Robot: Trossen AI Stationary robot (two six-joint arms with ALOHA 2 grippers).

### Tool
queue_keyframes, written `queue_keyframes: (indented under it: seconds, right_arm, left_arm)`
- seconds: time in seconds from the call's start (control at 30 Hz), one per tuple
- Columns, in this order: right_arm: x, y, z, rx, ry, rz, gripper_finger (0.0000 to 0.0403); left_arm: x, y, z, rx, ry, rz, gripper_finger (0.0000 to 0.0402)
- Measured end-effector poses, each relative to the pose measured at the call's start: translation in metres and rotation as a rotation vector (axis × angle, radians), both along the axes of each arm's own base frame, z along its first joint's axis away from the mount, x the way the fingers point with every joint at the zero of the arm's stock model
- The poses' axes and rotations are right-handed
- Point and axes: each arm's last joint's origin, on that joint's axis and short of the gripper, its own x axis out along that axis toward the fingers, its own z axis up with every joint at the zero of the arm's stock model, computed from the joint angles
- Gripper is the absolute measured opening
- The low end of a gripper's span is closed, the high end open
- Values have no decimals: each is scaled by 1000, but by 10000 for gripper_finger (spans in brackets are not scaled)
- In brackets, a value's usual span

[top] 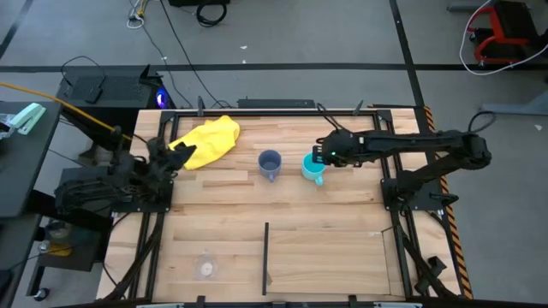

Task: Stack small to large cups/mugs on shelf
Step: Put the transparent mug on the shelf

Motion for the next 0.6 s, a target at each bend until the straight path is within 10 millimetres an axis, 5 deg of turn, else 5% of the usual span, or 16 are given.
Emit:
queue_keyframes:
  seconds: [0.27,0.6]
  right_arm:
    - [-21,13,28,-119,-73,184,95]
    - [-40,24,47,-180,-151,302,95]
  left_arm:
    - [-8,-11,73,312,108,-89,24]
    - [28,-14,127,97,1030,-183,16]
